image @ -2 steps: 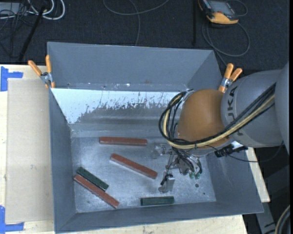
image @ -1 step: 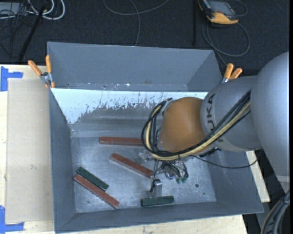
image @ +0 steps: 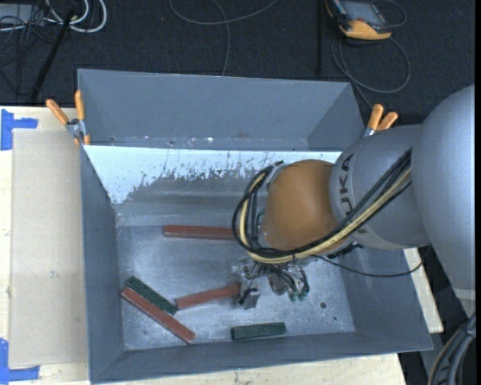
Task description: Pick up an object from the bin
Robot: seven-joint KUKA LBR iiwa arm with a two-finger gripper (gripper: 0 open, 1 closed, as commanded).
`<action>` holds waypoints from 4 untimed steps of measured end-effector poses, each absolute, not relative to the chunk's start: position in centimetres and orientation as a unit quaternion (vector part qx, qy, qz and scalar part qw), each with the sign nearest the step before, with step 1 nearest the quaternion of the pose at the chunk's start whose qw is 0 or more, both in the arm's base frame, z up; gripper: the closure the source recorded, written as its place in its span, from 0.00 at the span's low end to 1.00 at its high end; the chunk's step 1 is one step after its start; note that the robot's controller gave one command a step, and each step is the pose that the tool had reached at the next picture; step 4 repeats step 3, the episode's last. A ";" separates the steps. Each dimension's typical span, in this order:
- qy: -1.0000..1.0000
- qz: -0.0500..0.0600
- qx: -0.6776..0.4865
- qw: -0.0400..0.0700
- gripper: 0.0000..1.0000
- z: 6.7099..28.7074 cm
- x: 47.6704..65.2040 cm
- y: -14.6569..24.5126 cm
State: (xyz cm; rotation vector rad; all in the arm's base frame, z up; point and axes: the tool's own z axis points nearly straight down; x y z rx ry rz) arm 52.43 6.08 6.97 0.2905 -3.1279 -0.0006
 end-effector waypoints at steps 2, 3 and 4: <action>-0.996 0.000 0.092 0.000 1.00 7.0 52.4 6.1; -0.979 0.000 0.202 -0.003 1.00 22.0 51.5 8.3; -0.979 0.000 0.202 -0.003 1.00 22.0 51.5 8.3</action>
Offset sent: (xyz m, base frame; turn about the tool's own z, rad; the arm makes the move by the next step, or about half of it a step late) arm 0.0000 0.0000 0.0000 0.0000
